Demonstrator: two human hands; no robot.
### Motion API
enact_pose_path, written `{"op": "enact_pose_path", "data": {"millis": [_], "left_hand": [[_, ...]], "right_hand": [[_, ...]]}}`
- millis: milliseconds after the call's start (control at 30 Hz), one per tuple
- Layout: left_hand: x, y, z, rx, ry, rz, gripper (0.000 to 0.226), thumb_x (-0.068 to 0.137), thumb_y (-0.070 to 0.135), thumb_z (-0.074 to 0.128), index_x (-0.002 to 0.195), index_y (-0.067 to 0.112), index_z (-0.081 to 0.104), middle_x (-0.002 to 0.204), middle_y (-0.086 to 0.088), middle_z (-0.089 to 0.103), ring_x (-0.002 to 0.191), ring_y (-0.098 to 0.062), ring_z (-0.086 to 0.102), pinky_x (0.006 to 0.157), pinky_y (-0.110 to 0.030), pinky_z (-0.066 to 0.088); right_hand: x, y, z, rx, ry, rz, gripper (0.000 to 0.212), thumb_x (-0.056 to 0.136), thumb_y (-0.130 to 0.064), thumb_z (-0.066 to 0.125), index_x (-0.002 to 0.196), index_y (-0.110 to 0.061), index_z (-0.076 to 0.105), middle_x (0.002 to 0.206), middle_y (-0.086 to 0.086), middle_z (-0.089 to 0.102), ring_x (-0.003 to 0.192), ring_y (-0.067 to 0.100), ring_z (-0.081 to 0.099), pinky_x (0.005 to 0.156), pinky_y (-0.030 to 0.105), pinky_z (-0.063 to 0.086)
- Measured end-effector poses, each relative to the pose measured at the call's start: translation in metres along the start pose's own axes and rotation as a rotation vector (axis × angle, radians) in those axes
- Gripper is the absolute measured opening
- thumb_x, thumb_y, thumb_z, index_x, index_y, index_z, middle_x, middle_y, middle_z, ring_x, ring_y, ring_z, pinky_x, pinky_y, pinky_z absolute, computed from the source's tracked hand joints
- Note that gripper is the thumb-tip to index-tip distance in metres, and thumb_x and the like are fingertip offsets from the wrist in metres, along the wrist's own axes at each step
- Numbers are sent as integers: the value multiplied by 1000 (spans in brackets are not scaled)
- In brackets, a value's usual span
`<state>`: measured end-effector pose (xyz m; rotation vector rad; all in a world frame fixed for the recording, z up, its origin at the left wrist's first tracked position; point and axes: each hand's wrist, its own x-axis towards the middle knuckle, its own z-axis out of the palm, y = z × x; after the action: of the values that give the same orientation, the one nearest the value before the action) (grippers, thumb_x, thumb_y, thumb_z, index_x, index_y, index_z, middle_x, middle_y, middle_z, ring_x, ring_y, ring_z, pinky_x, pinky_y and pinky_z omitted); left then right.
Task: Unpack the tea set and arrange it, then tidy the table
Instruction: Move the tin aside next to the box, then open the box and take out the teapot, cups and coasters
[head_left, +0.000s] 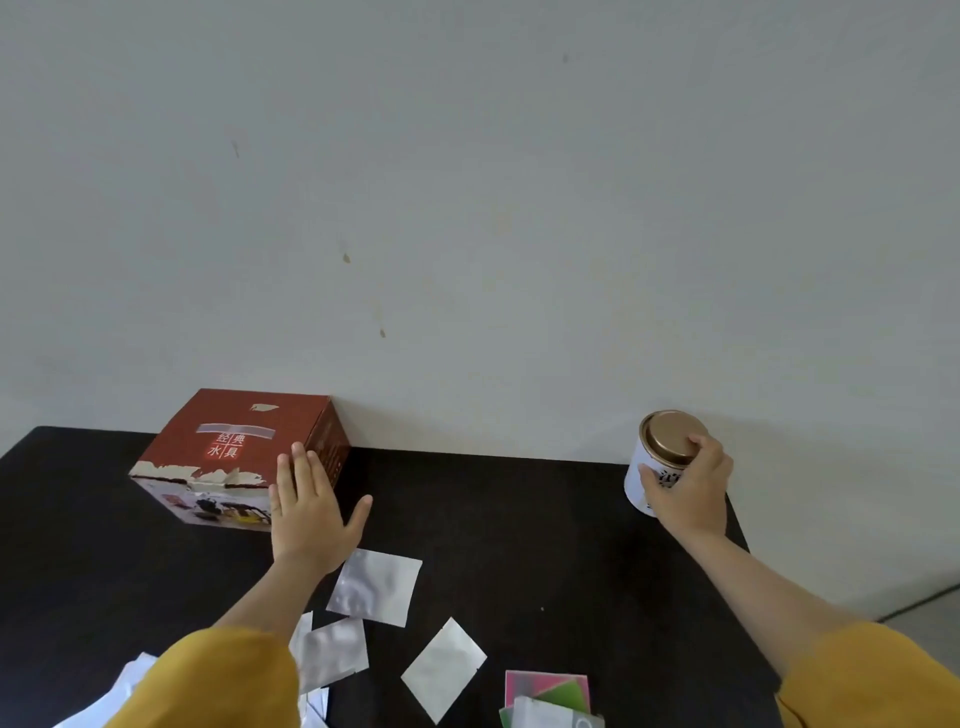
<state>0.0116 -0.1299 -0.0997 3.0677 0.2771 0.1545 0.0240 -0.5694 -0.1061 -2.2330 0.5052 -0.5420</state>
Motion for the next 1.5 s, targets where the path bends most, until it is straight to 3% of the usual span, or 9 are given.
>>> {"op": "enact_pose_path", "data": {"millis": [333,533,700,800,900,1033,1200,1367,1500], "left_hand": [[0,3,4,15,5,-9,106,79,71,44,147,-5,13,157,-21,5,145,-39,1,114,-52,13],[1,3,1,-4,-19,-13,114,74,77,41,148,-4,11,157,-20,1,145,-39,-2,114,-53,13],[2,1,-9,-24,-65,6,119,69,83,33,149,-1,6,158,-17,-4,145,-38,-6,115,-52,9],[1,-3,-17,-49,-89,45,119,69,84,31,149,0,4,158,-17,-4,145,-38,-5,116,-51,10],[2,-10,-27,-69,-102,94,116,72,83,29,149,0,6,158,-18,-1,145,-38,-1,117,-50,11],[5,-26,-40,-145,-111,180,109,76,82,26,148,1,16,158,-17,10,145,-35,9,118,-46,13],[21,-66,-57,-445,-195,276,89,83,70,42,146,9,28,153,-13,30,140,-31,28,114,-46,26],[31,-135,-65,-498,-86,368,80,84,64,50,144,14,32,153,-6,30,141,-25,25,115,-45,24],[42,-195,-63,-337,-92,358,84,83,62,52,147,15,25,158,-6,16,145,-26,14,117,-48,12]], "right_hand": [[-2,6,-4,-33,-7,-25,80,73,-21,81,135,-6,32,136,19,34,119,35,46,86,40,48],[-4,3,-7,-84,-50,-25,80,77,-25,77,137,-13,27,141,18,30,120,38,48,86,43,50],[-13,-7,-13,-164,-100,-38,82,81,-23,73,142,-13,19,154,25,8,143,42,17,103,47,39],[-28,-22,-17,-249,-105,-86,86,80,-25,74,144,-10,18,154,27,8,143,44,17,106,46,37],[-51,-48,-14,-320,-115,-161,79,83,-32,70,144,-11,25,152,22,17,137,43,30,102,47,44],[-92,-99,10,-319,-201,-267,70,92,-33,59,149,-13,24,160,17,4,148,32,10,115,42,29],[-153,-173,64,-242,-313,-353,63,94,-31,55,147,-11,28,160,13,9,148,27,8,115,39,29],[-211,-246,132,-218,-425,-432,61,96,-33,49,148,-10,27,158,10,17,148,22,11,114,34,26],[-251,-291,179,-145,-502,-471,59,96,-30,51,148,-13,29,157,5,23,146,19,17,113,33,30]]}}
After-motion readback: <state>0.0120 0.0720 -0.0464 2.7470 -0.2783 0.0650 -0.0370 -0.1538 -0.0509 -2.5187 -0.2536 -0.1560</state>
